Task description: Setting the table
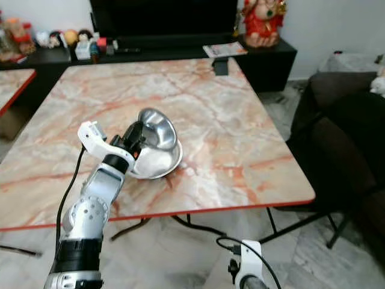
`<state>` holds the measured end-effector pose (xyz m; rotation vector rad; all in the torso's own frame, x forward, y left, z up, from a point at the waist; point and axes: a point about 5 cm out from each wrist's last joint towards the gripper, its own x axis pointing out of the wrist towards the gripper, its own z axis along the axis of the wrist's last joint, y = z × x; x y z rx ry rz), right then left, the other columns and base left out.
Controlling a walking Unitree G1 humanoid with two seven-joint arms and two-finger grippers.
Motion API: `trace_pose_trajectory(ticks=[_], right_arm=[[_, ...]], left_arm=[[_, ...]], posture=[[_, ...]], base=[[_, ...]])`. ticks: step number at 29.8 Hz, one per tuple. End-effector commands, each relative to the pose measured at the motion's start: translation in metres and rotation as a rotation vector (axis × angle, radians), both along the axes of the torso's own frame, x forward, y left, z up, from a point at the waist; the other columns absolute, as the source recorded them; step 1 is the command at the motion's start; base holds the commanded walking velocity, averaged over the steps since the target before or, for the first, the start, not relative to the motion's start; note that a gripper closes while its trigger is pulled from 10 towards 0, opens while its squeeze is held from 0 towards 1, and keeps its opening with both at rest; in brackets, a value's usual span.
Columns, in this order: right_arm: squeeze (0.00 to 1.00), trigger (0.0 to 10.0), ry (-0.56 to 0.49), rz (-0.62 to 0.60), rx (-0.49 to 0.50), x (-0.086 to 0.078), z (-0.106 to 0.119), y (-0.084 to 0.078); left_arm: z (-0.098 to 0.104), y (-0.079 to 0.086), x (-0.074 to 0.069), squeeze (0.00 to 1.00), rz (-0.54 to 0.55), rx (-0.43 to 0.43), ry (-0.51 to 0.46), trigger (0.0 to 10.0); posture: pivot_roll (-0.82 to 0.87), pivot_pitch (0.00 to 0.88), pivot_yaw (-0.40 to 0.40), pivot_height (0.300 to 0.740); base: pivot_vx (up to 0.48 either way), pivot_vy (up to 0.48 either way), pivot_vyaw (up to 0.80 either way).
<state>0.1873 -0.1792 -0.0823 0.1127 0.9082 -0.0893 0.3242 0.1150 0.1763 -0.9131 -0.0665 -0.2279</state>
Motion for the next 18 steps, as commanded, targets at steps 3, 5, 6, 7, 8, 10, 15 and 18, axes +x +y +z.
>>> trace_pose_trajectory(ticks=[3, 5, 6, 7, 8, 10, 15, 18], right_arm=[[0.00, 10.0, 0.001, -0.008, -0.002, -0.0017, -0.0007, -0.0005], [0.00, 10.0, 0.001, -0.007, 0.000, -0.0015, -0.0006, -0.0006], [0.00, 10.0, 0.001, -0.007, 0.000, -0.0015, -0.0006, -0.0006], [0.00, 10.0, 0.001, -0.008, 0.000, -0.0015, -0.0006, -0.0007], [0.00, 10.0, 0.001, -0.008, 0.000, -0.0014, -0.0006, -0.0006], [0.00, 10.0, 0.001, -0.007, 0.001, -0.0014, -0.0006, -0.0005], [0.00, 10.0, 0.002, -0.006, 0.002, -0.0012, -0.0005, -0.0001], [0.00, 10.0, 0.002, -0.008, 0.003, -0.0012, -0.0006, 0.0000]], left_arm=[[0.0079, 0.0005, 0.0005, 0.00, 0.009, 0.001, -0.027, 10.0], [0.0086, 0.0016, 0.0005, 0.00, 0.012, -0.002, -0.030, 10.0], [0.0086, 0.0016, 0.0005, 0.00, 0.012, -0.002, -0.030, 10.0], [0.0087, 0.0019, 0.0005, 0.00, 0.013, -0.003, -0.031, 10.0], [0.0088, 0.0022, 0.0007, 0.00, 0.014, -0.003, -0.031, 10.0], [0.0090, 0.0026, 0.0010, 0.00, 0.016, -0.004, -0.033, 10.0], [0.0099, 0.0031, 0.0013, 0.00, 0.017, -0.007, -0.036, 10.0], [0.0101, 0.0033, 0.0013, 0.00, 0.017, -0.006, -0.037, 10.0]], posture=[[0.05, 0.000, 0.027, 0.732], [0.05, 0.000, 0.027, 0.732], [0.05, 0.000, 0.027, 0.732], [0.05, 0.000, 0.027, 0.732], [0.05, 0.000, 0.027, 0.732], [0.05, 0.000, 0.027, 0.732], [0.05, 0.000, 0.029, 0.732], [0.05, 0.000, 0.028, 0.732]], base=[[0.000, 0.000, 0.00], [0.244, 0.000, 0.00], [0.244, 0.000, 0.00], [0.251, 0.000, 0.00], [0.255, 0.000, 0.00], [0.270, 0.000, 0.00], [0.303, 0.000, 0.00], [0.326, 0.000, 0.00]])
